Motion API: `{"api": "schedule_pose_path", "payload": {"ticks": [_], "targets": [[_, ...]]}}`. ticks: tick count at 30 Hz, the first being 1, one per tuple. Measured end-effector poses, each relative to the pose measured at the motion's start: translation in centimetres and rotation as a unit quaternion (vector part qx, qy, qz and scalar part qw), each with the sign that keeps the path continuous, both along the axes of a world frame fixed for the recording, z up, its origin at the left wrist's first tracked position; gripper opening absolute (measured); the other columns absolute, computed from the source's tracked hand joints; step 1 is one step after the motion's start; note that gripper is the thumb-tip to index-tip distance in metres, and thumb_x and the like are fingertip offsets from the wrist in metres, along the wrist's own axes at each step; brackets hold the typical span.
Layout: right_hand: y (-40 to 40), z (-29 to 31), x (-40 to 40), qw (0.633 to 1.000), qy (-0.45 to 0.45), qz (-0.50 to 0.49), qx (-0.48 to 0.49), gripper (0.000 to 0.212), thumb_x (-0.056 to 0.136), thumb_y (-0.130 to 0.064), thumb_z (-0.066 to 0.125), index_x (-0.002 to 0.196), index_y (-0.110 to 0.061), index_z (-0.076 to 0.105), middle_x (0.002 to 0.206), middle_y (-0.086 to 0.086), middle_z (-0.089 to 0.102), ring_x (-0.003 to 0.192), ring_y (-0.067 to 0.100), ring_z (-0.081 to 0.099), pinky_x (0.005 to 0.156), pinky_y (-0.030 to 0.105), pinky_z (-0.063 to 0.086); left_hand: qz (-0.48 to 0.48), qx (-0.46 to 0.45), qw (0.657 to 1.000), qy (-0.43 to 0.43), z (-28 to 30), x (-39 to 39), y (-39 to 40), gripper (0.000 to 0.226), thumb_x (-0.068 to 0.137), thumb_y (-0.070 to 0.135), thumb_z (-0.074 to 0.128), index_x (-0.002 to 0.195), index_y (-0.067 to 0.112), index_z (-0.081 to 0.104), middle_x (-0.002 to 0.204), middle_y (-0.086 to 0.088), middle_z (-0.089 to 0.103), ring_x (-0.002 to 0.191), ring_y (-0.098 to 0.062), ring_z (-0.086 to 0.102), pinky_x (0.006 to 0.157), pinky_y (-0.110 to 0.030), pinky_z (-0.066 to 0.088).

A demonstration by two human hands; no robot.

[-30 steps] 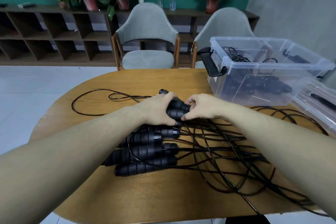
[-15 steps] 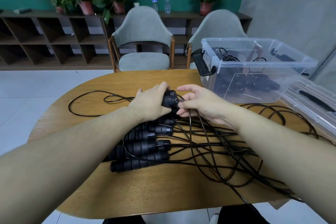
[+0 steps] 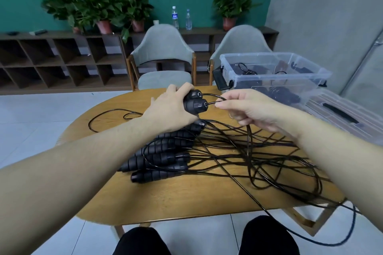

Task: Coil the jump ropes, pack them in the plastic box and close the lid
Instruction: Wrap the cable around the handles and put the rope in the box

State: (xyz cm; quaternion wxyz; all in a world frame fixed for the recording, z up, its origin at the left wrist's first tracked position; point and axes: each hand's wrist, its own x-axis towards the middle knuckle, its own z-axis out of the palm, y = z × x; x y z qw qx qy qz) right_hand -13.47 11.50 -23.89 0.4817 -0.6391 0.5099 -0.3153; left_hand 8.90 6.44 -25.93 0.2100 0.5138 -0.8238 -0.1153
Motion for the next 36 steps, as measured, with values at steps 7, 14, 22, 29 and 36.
{"api": "schedule_pose_path", "payload": {"ticks": [7,14,22,29,36], "targets": [[2.9,2.0,-1.5,0.998,-0.047,-0.039,-0.001,0.031,0.103,-0.041,0.046,0.082,-0.018,0.05,0.053,-0.007,0.024,0.046,0.01,0.017,0.042,0.021,0.015,-0.034,0.149,0.982,0.11,0.5,-2.8,4.0,0.055,0.083,0.031,0.07,0.126,0.038,0.037,0.101,-0.002,0.062,0.077,-0.019,0.058,0.064,-0.029,0.044],[5.9,3.7,-3.0,0.995,0.008,-0.081,-0.05,0.028,0.098,-0.04,0.056,0.086,-0.016,0.065,0.053,-0.007,0.031,0.048,0.011,0.021,0.044,0.023,0.016,-0.029,0.167,0.976,0.135,0.5,-3.7,6.4,0.033,0.084,0.033,0.07,0.109,0.027,0.049,0.087,0.0,0.059,0.068,-0.016,0.053,0.058,-0.027,0.042],[8.0,5.6,-5.3,0.995,0.013,-0.081,-0.048,0.023,0.085,-0.042,0.07,0.074,-0.022,0.072,0.056,-0.005,0.025,0.048,0.011,0.018,0.048,0.026,0.01,-0.093,0.122,0.977,0.151,0.4,-3.5,7.5,0.053,0.085,0.024,0.074,0.13,0.029,0.046,0.1,0.0,0.063,0.074,-0.014,0.06,0.063,-0.021,0.049],[8.0,3.6,-4.6,0.989,0.071,-0.115,-0.061,0.037,0.105,-0.047,0.038,0.09,-0.019,0.058,0.053,-0.009,0.032,0.046,0.009,0.024,0.043,0.022,0.022,-0.001,0.31,0.874,0.374,-0.2,-5.2,8.2,0.049,0.079,0.043,0.082,0.114,0.02,0.058,0.09,-0.007,0.065,0.07,-0.018,0.063,0.065,-0.034,0.05],[7.8,-0.5,-1.2,0.991,-0.01,-0.133,-0.025,0.036,0.106,-0.042,0.029,0.087,-0.019,0.048,0.05,-0.01,0.034,0.044,0.01,0.025,0.043,0.023,0.022,0.074,0.408,0.74,0.53,-0.4,-7.2,8.7,0.061,0.081,0.069,0.065,0.109,0.014,0.065,0.095,-0.011,0.072,0.082,-0.025,0.068,0.077,-0.036,0.059]]}}
